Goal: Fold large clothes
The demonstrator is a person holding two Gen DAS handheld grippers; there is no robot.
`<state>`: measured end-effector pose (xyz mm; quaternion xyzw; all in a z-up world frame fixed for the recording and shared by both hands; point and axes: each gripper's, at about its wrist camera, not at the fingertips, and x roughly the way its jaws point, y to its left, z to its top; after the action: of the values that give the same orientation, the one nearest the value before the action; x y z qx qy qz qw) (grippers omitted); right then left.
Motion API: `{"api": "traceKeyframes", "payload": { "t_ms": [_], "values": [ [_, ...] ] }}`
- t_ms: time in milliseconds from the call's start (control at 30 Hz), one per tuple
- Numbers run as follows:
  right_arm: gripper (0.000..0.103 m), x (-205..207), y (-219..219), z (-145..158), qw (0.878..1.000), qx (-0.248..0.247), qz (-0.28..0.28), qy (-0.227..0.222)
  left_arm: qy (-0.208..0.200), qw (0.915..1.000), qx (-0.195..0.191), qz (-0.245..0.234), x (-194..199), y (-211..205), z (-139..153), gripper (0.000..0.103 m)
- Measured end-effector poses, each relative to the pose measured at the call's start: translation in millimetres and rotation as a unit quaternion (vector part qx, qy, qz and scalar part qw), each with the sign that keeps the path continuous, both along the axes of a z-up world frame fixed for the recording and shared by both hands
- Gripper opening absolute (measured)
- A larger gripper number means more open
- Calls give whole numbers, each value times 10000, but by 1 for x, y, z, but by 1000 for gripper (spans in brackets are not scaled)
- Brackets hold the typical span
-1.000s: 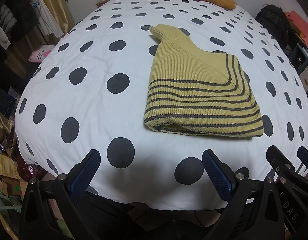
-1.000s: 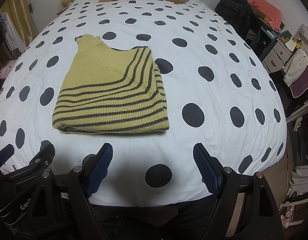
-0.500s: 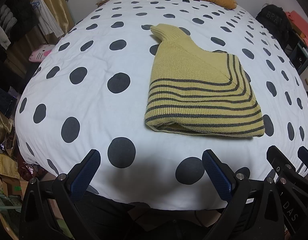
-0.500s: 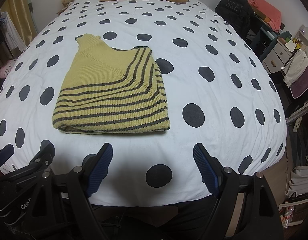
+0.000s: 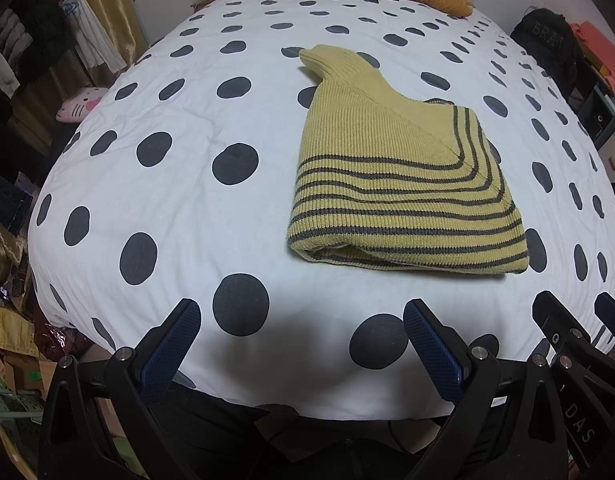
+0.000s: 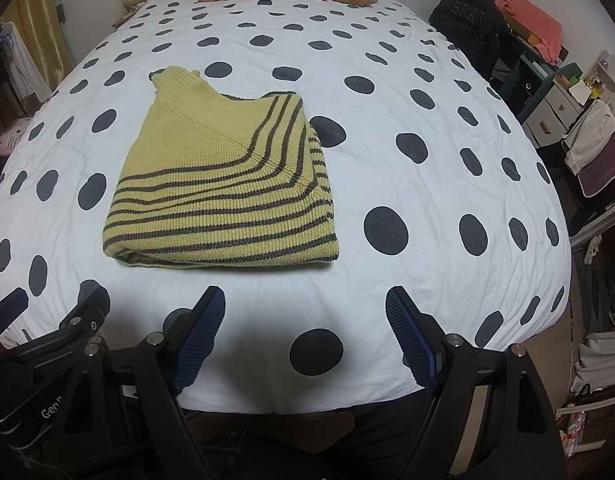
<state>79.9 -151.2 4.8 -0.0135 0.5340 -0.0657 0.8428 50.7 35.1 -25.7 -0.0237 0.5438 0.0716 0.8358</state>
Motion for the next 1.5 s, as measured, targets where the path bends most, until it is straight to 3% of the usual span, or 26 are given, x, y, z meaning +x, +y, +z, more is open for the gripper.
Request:
{"api": "traceKeyframes", "payload": {
  "t_ms": [1500],
  "values": [
    [83,3,2,-1,10000,-18,6,30,62,10000,-17,-6,1,0,-4,101]
  ]
}}
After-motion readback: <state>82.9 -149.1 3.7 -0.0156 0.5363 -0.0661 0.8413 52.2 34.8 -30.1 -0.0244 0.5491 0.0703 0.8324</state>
